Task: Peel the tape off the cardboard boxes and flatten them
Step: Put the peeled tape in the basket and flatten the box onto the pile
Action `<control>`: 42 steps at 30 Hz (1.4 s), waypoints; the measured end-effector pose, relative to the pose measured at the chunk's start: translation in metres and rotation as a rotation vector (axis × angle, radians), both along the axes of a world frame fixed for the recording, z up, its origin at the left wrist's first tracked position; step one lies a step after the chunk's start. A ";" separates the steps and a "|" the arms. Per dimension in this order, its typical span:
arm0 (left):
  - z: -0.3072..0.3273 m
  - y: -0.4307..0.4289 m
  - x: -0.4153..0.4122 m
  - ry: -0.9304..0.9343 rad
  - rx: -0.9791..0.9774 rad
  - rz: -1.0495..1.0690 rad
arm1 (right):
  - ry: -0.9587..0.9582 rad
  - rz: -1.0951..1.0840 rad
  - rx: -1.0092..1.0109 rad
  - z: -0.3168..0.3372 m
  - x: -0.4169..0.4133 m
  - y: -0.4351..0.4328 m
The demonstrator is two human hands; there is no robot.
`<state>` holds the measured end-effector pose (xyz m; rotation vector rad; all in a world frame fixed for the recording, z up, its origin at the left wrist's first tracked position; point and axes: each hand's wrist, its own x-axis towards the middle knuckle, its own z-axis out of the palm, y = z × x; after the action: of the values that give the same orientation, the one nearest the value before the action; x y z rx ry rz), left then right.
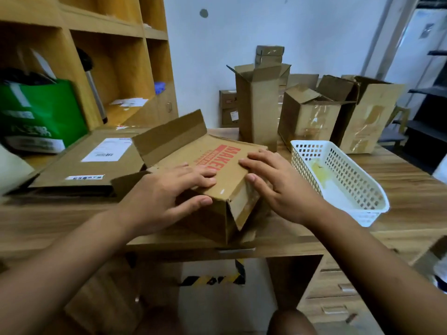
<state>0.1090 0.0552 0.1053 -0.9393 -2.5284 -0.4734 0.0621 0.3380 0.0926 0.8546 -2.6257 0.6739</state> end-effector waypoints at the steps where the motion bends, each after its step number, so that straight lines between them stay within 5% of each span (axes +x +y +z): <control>1: -0.001 0.000 0.002 0.024 -0.022 0.019 | 0.031 -0.005 0.008 0.000 0.002 0.001; 25: -0.008 -0.055 -0.004 0.004 -0.098 0.323 | 0.295 -0.028 0.209 -0.001 0.048 -0.029; 35: -0.010 -0.036 0.008 0.060 -0.159 0.330 | 0.234 -0.053 -0.047 0.004 0.035 -0.011; 42: -0.028 -0.012 0.019 0.165 -0.267 0.324 | -0.073 -0.058 0.052 0.000 0.029 0.001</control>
<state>0.1285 0.0436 0.0773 -0.6056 -2.5619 0.0391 0.0911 0.3390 0.0928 0.7784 -2.7326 0.6360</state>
